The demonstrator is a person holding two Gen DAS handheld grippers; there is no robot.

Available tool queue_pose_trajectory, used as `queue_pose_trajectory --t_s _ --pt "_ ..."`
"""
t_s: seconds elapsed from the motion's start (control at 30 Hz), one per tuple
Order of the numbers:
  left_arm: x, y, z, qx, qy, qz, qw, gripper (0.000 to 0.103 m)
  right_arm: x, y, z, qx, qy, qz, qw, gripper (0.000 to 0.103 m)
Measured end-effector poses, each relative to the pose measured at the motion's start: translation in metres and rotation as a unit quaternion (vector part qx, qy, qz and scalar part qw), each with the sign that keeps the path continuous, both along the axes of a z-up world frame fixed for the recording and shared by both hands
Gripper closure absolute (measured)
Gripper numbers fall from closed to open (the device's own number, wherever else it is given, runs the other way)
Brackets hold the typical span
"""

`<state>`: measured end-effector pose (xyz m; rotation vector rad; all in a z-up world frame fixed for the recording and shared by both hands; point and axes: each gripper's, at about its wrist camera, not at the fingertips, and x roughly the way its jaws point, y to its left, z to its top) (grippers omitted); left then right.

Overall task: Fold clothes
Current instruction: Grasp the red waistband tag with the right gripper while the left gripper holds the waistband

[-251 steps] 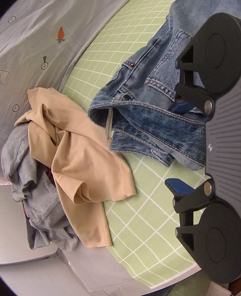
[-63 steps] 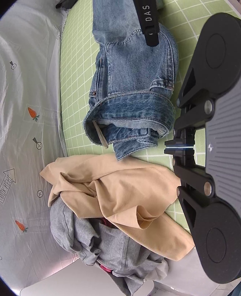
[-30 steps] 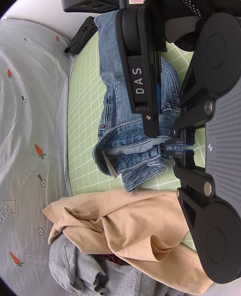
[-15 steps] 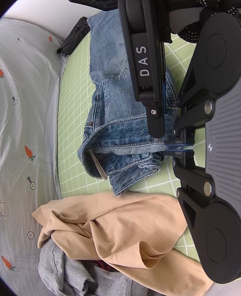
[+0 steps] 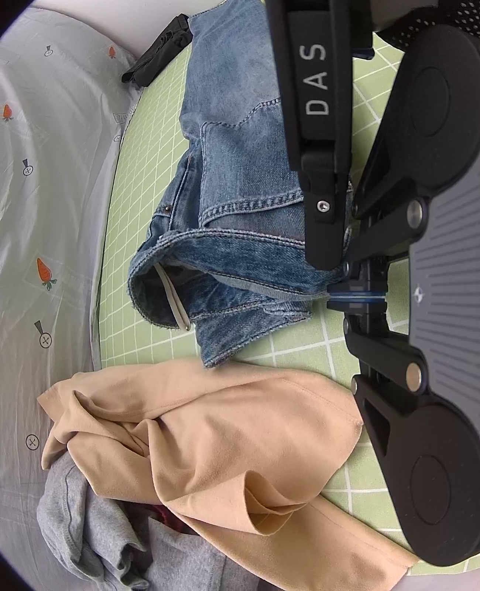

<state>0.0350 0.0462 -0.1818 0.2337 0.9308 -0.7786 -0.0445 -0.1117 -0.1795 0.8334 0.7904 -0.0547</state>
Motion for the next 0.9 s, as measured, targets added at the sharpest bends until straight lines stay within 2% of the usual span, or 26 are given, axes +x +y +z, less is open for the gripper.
queue_pose_trajectory --t_s 0.2,0.37,0.5,0.73,0.83,0.9 --pt "0.003 0.009 -0.010 -0.004 0.036 0.024 0.9990 0.103 0.021 0.014 0.000 -0.015 0.011 0.024 1.000 0.099" --pt "0.007 0.023 -0.013 -0.025 0.072 0.049 0.9959 0.103 0.033 0.014 -0.016 0.013 0.028 0.022 0.999 0.099" --pt "0.006 0.028 -0.010 -0.025 0.068 0.063 0.9954 0.103 0.040 0.025 -0.022 -0.015 0.031 0.039 0.999 0.098" --pt "0.004 0.029 0.003 -0.032 0.051 0.072 0.9955 0.102 0.036 0.012 -0.019 0.032 0.036 0.024 0.999 0.097" --pt "0.001 0.025 0.009 -0.038 0.049 0.065 0.9959 0.099 0.026 0.005 -0.011 0.034 0.033 0.016 0.999 0.093" --pt "-0.004 0.022 0.013 -0.039 0.046 0.058 0.9965 0.093 0.019 0.000 -0.004 0.031 0.031 0.006 0.999 0.089"
